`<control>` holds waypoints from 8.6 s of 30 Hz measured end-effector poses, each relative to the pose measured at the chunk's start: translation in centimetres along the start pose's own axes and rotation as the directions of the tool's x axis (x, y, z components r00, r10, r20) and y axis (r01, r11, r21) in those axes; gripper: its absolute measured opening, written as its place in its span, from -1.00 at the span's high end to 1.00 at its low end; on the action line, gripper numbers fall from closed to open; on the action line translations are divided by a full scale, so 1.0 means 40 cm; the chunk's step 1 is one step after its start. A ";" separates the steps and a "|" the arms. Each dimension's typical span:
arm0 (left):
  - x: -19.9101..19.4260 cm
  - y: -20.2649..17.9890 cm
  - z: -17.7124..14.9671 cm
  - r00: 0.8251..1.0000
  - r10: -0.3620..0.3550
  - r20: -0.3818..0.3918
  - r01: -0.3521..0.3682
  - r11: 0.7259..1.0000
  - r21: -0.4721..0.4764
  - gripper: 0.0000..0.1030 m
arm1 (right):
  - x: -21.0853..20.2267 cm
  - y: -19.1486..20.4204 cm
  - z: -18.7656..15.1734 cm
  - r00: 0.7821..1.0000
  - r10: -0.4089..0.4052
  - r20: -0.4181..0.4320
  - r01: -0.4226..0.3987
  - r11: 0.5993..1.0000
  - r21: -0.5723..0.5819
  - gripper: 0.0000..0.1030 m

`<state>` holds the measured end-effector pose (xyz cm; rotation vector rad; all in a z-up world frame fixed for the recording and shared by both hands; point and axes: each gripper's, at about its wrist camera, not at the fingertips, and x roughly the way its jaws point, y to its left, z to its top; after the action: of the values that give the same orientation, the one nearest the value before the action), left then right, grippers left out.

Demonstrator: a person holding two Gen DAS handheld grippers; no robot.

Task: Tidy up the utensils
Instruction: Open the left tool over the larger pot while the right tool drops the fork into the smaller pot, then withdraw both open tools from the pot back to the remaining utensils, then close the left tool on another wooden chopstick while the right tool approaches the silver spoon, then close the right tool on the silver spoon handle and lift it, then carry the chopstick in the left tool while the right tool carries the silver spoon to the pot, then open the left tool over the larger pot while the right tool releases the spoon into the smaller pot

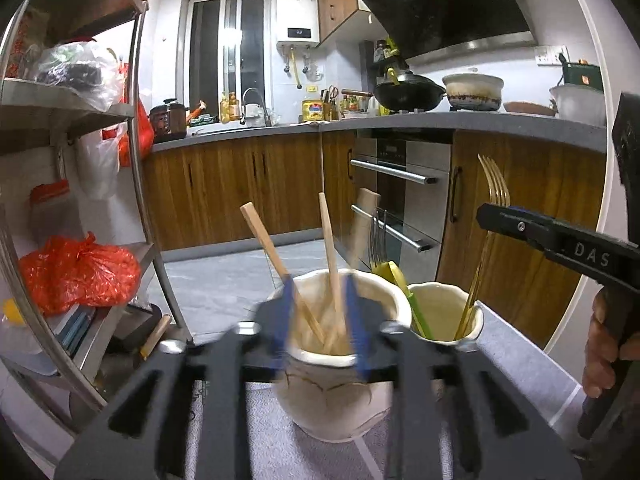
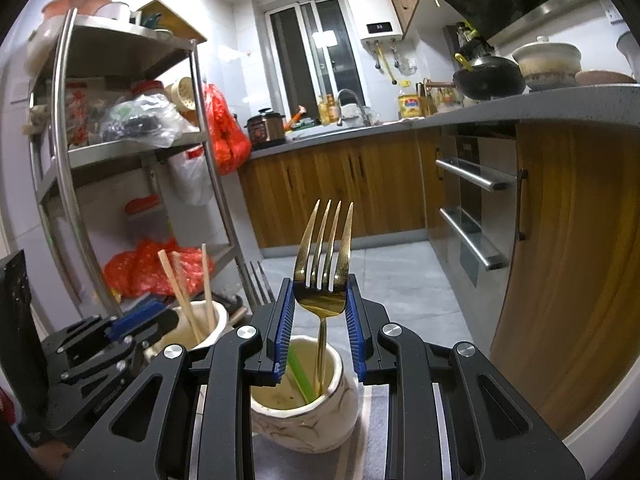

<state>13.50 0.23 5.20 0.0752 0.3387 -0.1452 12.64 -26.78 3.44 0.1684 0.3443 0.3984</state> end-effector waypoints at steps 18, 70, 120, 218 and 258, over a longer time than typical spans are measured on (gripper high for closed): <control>-0.060 -0.004 0.017 1.000 -0.011 0.004 0.011 1.000 -0.021 -0.12 | -0.002 -0.011 0.008 1.000 -0.013 -0.011 0.013 1.000 0.012 0.31; -0.287 -0.151 -0.134 0.970 -0.137 -0.199 0.134 0.991 -0.031 -0.89 | -0.280 -0.083 -0.137 0.993 -0.022 -0.119 0.026 0.999 0.032 -0.90; -0.204 -0.168 -0.312 0.849 -0.119 -0.514 0.192 0.977 0.091 0.92 | -0.130 -0.006 -0.285 0.897 -0.068 -0.438 -0.024 0.979 -0.201 -0.12; 0.028 0.054 0.084 0.952 -0.212 0.220 0.253 0.950 -0.181 0.92 | -0.092 0.077 0.145 0.982 0.163 0.094 -0.156 0.985 -0.076 0.54; 0.026 0.041 -0.022 0.972 -0.222 0.077 0.225 0.973 -0.041 0.92 | 0.043 0.029 0.012 0.992 0.097 -0.075 -0.097 0.995 -0.003 0.54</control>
<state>14.43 1.82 4.10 -0.0177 0.2780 -0.3619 13.88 -25.07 3.65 0.1649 0.4095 0.5029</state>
